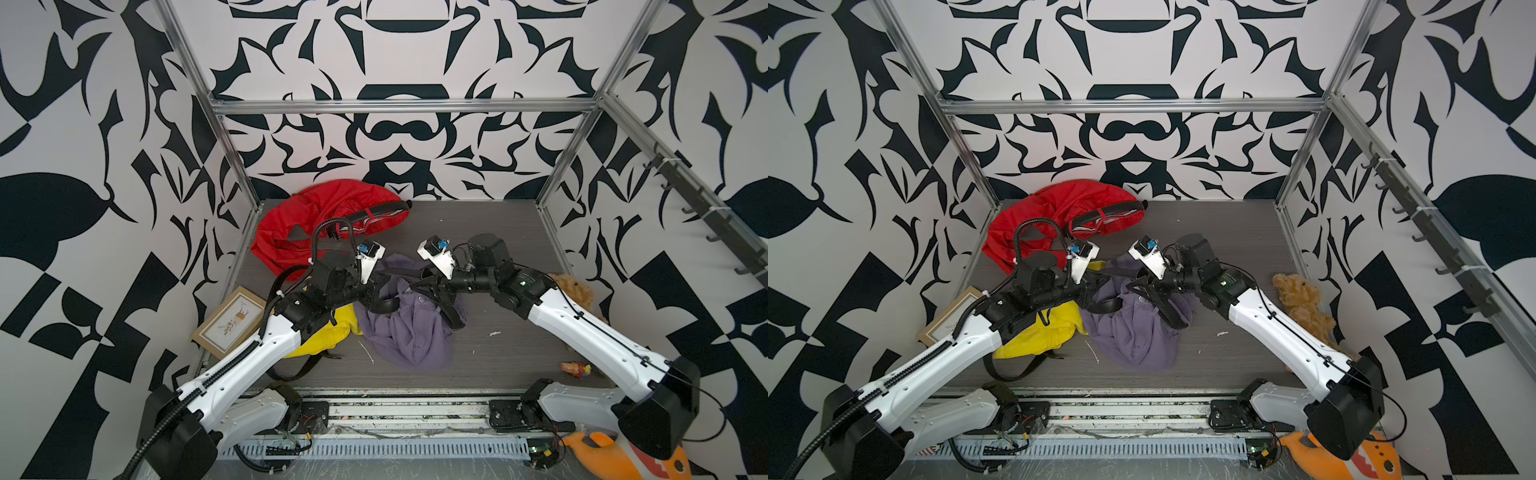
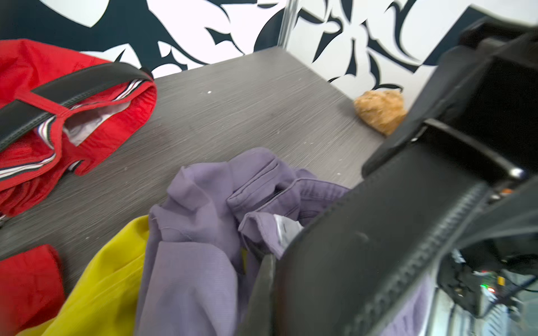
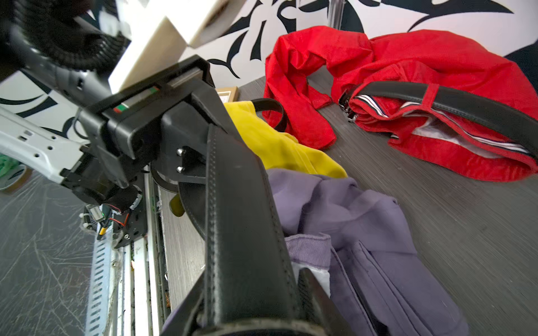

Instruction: Remove the belt from the trousers

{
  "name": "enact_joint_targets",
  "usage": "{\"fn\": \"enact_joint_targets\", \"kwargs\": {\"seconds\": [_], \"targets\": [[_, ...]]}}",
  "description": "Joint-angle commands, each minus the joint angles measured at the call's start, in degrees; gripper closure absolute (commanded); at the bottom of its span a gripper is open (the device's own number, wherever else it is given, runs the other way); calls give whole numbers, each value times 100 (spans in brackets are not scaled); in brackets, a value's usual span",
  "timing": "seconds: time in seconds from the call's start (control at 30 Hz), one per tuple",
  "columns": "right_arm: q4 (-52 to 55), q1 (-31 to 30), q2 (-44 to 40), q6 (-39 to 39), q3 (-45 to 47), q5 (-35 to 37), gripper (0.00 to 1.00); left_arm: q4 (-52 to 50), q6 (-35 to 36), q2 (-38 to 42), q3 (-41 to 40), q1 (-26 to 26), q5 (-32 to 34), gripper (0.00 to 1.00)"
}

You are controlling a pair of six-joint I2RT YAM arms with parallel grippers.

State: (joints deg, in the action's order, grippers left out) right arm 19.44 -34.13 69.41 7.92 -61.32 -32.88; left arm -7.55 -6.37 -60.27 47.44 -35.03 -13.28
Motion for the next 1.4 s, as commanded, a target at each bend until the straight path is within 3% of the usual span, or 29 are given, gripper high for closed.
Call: {"fn": "enact_joint_targets", "kwargs": {"seconds": [0.0,0.1,0.13,0.2,0.23,0.27,0.43,0.7,0.83,0.93,1.17,1.37], "targets": [[1845,1060,-532,-104,-113,1263,100,-1134,-716,272,-154,1070,1639,100],[1826,852,-340,96,-194,1160,100,-952,-576,178,-187,538,1654,100],[1770,789,-287,148,-212,1175,95,-882,-619,172,-233,360,1760,100],[1648,679,-269,201,-216,1128,72,-818,-766,169,-316,129,1911,100],[1582,614,-296,200,-209,1156,41,-798,-856,194,-367,59,1990,100],[1572,582,-317,198,-205,1140,17,-767,-941,250,-430,38,2035,100],[1711,543,-601,134,-42,1067,5,-652,-1038,481,-672,38,2166,100],[1610,244,-866,-388,524,947,11,-570,-927,348,-552,33,2083,100],[1329,223,-528,-1315,952,490,30,-563,-925,293,-541,38,2086,100],[1168,222,-356,-2169,1193,410,37,-571,-906,239,-522,35,2091,100],[995,215,-841,-4100,1790,501,37,-598,-891,138,-467,19,2088,100],[587,213,-1046,-4729,2276,433,35,-598,-886,185,-481,11,2121,100]]}}
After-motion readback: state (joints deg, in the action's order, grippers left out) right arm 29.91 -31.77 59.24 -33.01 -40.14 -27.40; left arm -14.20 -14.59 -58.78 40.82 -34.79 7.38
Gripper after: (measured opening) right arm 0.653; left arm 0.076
